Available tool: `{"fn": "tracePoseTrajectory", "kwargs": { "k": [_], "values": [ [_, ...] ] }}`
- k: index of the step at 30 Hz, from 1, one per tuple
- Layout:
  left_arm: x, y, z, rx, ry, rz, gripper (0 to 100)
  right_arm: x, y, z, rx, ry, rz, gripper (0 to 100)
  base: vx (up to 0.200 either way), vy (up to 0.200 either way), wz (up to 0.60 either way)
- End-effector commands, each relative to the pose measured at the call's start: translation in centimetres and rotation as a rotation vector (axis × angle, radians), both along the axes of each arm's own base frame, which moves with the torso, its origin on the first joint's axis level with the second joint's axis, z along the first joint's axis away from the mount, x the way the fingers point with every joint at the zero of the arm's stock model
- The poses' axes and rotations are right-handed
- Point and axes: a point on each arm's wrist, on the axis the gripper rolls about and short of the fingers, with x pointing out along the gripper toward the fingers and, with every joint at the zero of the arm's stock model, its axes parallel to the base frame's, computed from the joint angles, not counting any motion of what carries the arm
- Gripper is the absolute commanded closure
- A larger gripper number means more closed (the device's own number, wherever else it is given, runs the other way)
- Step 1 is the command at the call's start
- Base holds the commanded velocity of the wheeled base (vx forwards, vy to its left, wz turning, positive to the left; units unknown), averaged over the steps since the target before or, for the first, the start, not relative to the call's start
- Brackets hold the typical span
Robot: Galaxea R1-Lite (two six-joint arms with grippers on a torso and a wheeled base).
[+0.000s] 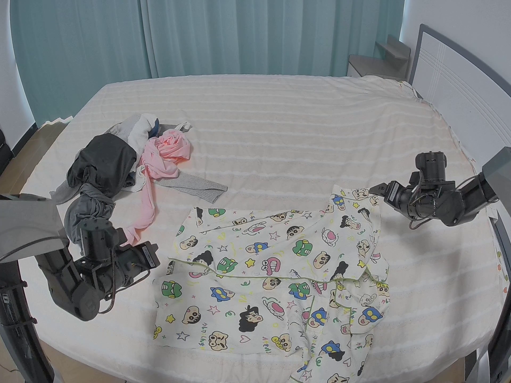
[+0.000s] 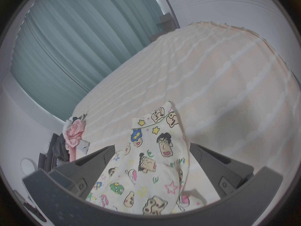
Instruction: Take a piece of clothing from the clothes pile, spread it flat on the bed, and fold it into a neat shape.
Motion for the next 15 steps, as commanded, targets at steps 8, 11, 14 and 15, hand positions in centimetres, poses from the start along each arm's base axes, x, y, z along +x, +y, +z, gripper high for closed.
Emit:
{"fn": "tracePoseTrajectory", "kwargs": {
  "k": [8, 11, 14, 15],
  "values": [
    [11.8, -4.7, 4.0, 0.144, 0.073, 0.010, 100, -13.6, -2.6, 3.9, -0.010, -0.335, 0.072, 0, 0.000, 0.000, 0.00],
    [13.1, -5.3, 3.7, 0.149, 0.101, 0.006, 100, -14.5, -4.1, 3.0, 0.011, -0.334, 0.069, 0, 0.000, 0.000, 0.00],
    [13.5, -5.6, 2.9, 0.159, 0.137, 0.001, 100, -15.0, -4.6, 2.2, 0.031, -0.318, 0.091, 0, 0.000, 0.000, 0.00],
    [13.5, -5.6, 2.8, 0.160, 0.140, 0.001, 100, -15.0, -4.6, 2.1, 0.033, -0.313, 0.092, 0, 0.000, 0.000, 0.00]
  ]
}}
